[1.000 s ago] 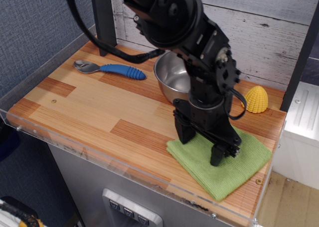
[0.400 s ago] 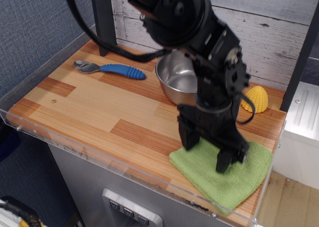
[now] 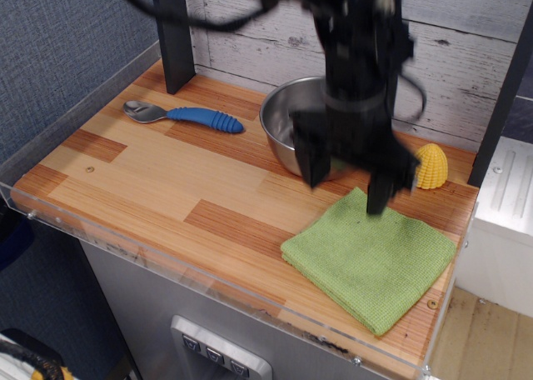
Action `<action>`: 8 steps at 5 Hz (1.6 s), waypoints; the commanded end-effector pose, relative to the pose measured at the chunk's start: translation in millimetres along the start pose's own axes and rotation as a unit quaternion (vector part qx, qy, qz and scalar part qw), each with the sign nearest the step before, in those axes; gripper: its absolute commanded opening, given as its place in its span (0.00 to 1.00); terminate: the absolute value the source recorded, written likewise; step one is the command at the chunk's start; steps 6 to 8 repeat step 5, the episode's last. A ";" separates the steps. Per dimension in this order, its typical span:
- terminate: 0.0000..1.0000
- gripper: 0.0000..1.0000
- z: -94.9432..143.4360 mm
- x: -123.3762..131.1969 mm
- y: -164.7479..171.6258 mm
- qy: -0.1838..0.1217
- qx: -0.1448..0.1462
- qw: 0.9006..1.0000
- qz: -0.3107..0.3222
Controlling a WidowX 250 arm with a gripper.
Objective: Move the green cloth to the bottom right of the table below the yellow vegetable.
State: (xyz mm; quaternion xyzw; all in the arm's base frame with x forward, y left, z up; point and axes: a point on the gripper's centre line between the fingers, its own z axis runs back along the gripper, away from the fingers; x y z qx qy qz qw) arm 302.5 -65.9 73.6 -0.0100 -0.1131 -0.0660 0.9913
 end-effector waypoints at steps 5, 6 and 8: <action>1.00 1.00 63.4 6.3 10.9 -0.051 -0.020 0.998 0.027; 1.00 1.00 63.4 6.3 10.9 -0.051 -0.020 0.998 0.027; 1.00 1.00 63.4 6.3 10.9 -0.051 -0.020 0.998 0.027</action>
